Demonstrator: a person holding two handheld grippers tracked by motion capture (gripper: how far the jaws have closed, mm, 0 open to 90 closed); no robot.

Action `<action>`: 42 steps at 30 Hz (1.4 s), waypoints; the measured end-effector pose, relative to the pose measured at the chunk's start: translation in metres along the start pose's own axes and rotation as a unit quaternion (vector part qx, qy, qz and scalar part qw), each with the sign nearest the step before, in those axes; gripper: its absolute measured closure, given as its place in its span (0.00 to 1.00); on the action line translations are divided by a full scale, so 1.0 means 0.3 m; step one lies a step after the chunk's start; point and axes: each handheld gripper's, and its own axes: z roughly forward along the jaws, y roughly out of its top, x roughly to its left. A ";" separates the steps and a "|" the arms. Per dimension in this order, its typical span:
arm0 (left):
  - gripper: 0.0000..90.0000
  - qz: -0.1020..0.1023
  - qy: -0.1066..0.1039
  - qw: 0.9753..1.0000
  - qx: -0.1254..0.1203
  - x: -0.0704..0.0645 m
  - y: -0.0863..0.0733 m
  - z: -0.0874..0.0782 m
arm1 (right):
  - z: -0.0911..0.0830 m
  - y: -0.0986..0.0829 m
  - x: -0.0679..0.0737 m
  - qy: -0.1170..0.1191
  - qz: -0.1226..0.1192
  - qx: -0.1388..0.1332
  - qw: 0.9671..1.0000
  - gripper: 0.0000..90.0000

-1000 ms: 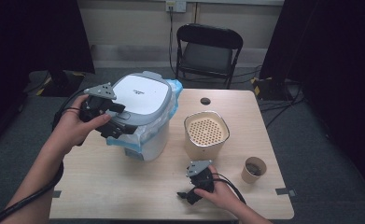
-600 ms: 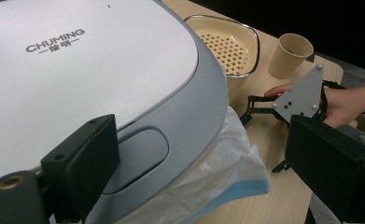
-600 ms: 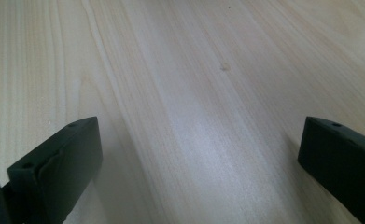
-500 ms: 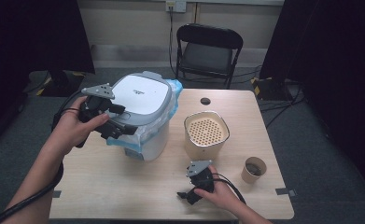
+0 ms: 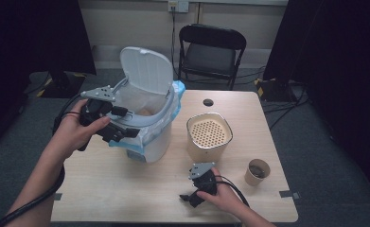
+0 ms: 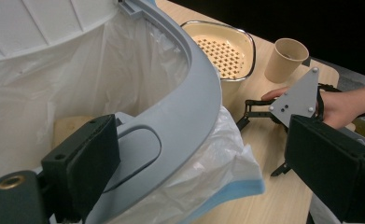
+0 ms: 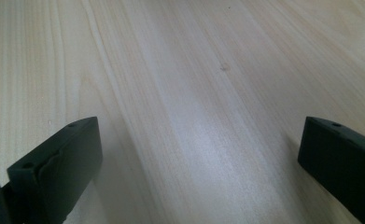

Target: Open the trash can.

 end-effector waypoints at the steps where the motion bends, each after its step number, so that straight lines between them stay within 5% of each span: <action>1: 0.11 0.001 0.003 1.000 0.000 -0.003 0.001 0.001 | 0.000 0.000 0.000 0.000 0.000 0.000 1.000 0.00; 11: 0.17 0.008 -0.007 1.000 -0.002 -0.034 -0.004 -0.011 | 0.000 0.000 0.000 0.000 0.000 0.000 1.000 0.00; 22: 0.17 0.014 -0.046 0.998 -0.026 -0.093 -0.042 0.023 | -0.002 -0.001 0.002 -0.004 0.004 0.001 1.000 0.00; 28: 0.17 0.018 -0.076 0.997 -0.029 -0.139 -0.081 0.082 | -0.004 -0.005 0.001 -0.002 0.002 -0.001 1.000 0.00; 42: 0.17 0.031 -0.107 0.994 -0.015 -0.222 -0.170 0.224 | -0.005 -0.005 0.002 -0.003 0.004 -0.001 1.000 0.00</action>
